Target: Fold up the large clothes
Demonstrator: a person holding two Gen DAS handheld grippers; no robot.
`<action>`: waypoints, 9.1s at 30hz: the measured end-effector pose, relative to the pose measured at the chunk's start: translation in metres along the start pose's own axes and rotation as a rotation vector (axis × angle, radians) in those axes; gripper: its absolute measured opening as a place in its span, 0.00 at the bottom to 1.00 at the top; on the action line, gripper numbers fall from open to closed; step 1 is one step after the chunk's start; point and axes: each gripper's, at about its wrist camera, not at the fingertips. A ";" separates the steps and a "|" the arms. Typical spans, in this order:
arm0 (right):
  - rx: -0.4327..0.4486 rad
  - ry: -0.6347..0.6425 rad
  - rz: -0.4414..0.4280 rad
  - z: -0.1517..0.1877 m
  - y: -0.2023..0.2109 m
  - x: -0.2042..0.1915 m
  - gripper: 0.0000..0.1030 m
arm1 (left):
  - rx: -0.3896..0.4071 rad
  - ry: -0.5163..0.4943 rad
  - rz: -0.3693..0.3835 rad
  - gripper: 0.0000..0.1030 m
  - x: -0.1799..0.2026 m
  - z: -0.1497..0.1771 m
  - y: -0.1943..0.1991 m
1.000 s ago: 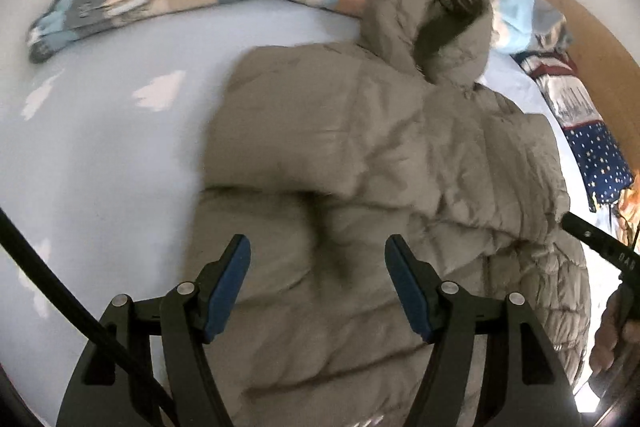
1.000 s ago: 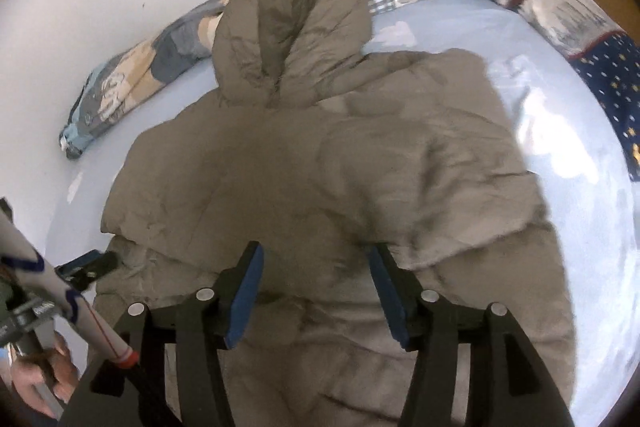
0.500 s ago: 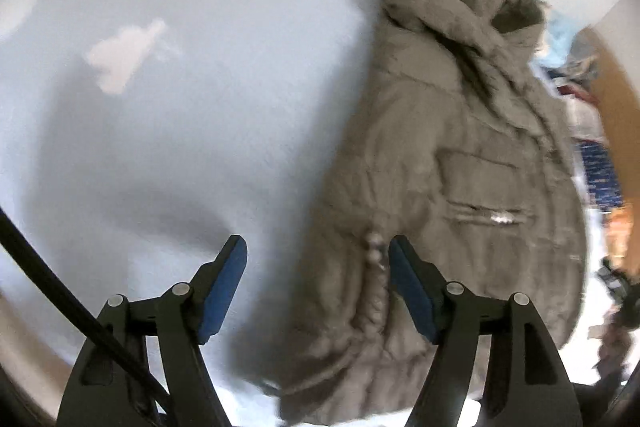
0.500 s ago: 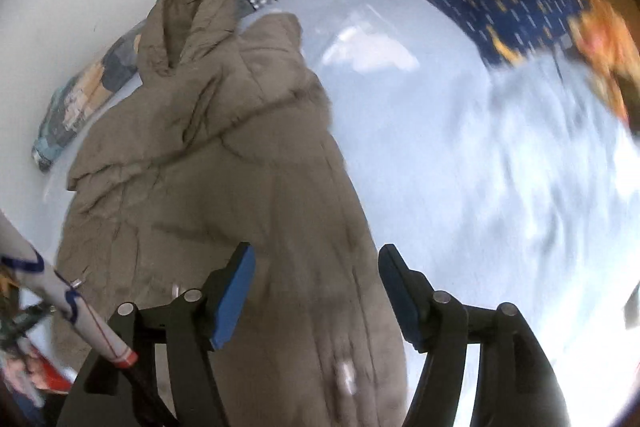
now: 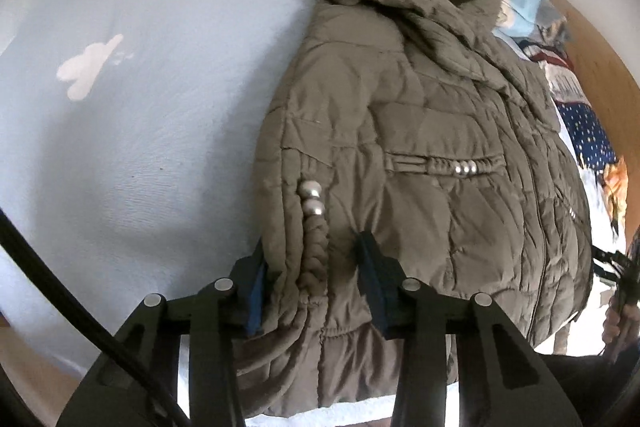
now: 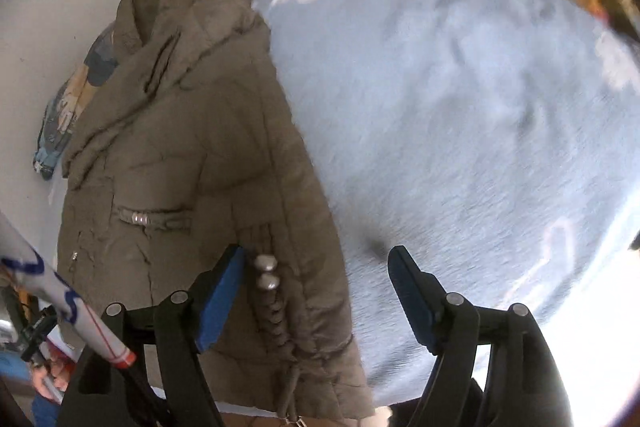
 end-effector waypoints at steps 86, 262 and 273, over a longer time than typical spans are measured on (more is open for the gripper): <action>0.192 0.344 -0.008 -0.461 -0.178 -0.299 0.07 | 0.222 -0.373 -0.115 0.13 0.319 -0.494 -0.130; -0.037 0.401 0.046 0.093 -0.050 -0.156 0.42 | 0.189 -0.211 -0.216 0.72 0.101 0.055 -0.024; -0.051 0.412 0.042 0.093 -0.055 -0.156 0.49 | 0.189 -0.199 -0.283 0.80 0.105 0.053 -0.030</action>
Point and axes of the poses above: each gripper's, at about its wrist camera, not at the fingertips, and y roughly against the way its jaws point, x to its right, z to its underside, and after that the axes turned 8 degrees about -z, right-handed
